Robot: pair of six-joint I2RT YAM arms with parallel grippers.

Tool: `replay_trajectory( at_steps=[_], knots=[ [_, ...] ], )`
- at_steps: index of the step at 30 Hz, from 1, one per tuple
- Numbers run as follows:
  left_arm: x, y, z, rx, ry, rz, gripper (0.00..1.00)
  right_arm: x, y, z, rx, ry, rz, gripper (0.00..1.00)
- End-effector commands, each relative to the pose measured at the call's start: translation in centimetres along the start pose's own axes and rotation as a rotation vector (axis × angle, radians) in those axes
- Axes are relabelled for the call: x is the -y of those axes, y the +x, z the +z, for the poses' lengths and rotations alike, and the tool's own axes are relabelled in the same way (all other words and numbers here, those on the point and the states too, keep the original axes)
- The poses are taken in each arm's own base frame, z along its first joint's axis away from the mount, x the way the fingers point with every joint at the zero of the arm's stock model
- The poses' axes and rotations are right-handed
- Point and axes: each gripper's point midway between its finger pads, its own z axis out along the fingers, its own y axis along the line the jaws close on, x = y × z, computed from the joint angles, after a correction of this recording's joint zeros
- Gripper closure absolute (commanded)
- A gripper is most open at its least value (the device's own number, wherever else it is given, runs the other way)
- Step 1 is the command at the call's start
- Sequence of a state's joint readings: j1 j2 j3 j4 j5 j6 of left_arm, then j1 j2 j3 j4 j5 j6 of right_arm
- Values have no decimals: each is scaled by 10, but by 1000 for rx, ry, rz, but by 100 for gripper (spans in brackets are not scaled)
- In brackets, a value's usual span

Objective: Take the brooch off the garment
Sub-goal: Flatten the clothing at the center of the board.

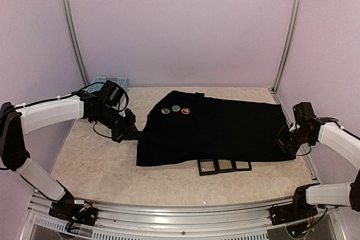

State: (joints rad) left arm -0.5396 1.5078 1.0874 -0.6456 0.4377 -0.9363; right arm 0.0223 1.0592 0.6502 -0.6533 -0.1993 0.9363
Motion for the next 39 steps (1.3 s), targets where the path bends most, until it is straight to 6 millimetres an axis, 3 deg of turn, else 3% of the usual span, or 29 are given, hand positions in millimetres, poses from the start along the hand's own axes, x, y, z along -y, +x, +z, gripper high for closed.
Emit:
replay_trajectory(
  at_steps=[1,9,19,25,26,28,30,32,34,39],
  knots=[
    [4,-19,-1,-20,16,12,100,-11,-14,5,6,0,36,100],
    [2,-60,0,-15,25,21,100,-38,-47,16,92,-54,15,100],
    [-22,-67,21,-119,-16,-8,100,-56,-69,47,145,-134,-34,100],
    [-25,-78,22,-117,-5,-4,100,-64,-80,63,174,-148,-85,100],
    [-26,-79,23,-122,-4,-3,98,-66,-81,65,181,-153,-98,100],
    [-27,-84,23,-122,-6,4,80,-72,-83,65,193,-169,-128,87],
    [-26,-91,18,-105,-8,20,68,-83,-85,59,214,-194,-172,69],
    [-25,-101,9,-70,-8,30,49,-96,-87,48,251,-212,-238,52],
    [-23,-114,-1,-27,8,35,37,-105,-86,36,287,-221,-292,40],
    [-17,-152,-18,63,80,23,20,-120,-72,19,311,-236,-408,26]
  ],
)
